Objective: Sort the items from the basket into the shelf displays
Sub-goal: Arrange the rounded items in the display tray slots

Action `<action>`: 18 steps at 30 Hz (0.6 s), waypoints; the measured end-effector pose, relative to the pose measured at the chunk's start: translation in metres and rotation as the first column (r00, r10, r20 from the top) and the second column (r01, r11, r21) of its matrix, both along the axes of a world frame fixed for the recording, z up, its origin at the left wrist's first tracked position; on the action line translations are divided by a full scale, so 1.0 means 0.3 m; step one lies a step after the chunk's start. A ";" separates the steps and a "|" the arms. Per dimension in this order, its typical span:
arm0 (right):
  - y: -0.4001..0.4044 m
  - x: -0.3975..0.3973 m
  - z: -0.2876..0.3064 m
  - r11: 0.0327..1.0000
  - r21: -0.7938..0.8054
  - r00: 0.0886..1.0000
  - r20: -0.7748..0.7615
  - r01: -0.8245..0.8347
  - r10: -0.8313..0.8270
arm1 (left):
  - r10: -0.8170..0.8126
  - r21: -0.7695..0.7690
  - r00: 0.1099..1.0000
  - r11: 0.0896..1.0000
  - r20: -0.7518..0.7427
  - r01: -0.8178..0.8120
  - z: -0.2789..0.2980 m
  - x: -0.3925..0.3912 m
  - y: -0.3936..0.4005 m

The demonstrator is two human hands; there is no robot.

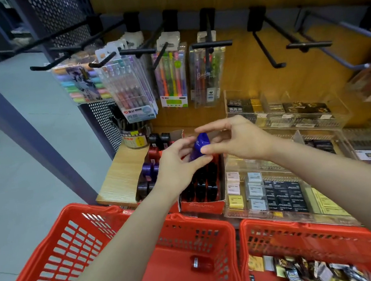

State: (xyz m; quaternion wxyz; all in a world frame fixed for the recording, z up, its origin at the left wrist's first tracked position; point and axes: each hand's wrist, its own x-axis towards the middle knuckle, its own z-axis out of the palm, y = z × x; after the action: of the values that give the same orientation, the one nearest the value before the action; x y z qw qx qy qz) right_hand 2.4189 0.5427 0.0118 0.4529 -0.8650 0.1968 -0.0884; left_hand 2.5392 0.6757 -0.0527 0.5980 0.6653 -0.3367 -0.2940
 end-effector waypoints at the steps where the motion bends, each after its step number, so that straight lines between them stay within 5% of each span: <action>1: -0.009 -0.006 -0.009 1.000 -0.002 1.000 0.003 0.022 -0.022 | -0.015 0.006 1.000 1.000 0.014 0.015 0.001 -0.010 -0.003; 4: -0.049 -0.017 -0.030 0.984 -0.113 0.989 -0.033 0.139 -0.143 | -0.113 0.157 0.940 0.986 0.323 0.065 -0.003 -0.009 -0.014; 7: -0.095 -0.018 -0.032 0.934 -0.193 0.947 -0.055 0.301 -0.317 | -0.328 0.405 0.683 0.913 0.653 0.050 -0.019 0.031 -0.025; 11: -0.096 0.015 -0.062 0.900 -0.323 0.925 -0.145 0.291 -0.351 | -0.536 0.574 0.502 0.813 0.678 0.093 -0.061 0.061 -0.036; 18: -0.067 0.069 -0.155 0.771 -0.616 0.883 -0.261 0.158 -0.389 | -0.505 0.550 0.469 0.834 0.725 0.048 -0.104 0.079 -0.028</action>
State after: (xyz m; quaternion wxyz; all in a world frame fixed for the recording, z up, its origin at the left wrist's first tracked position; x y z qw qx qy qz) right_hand 2.4395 0.5225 -0.0348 0.1041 -0.9224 0.3693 -0.0436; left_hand 2.5628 0.6675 -0.0839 0.1236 0.7754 -0.6116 -0.0971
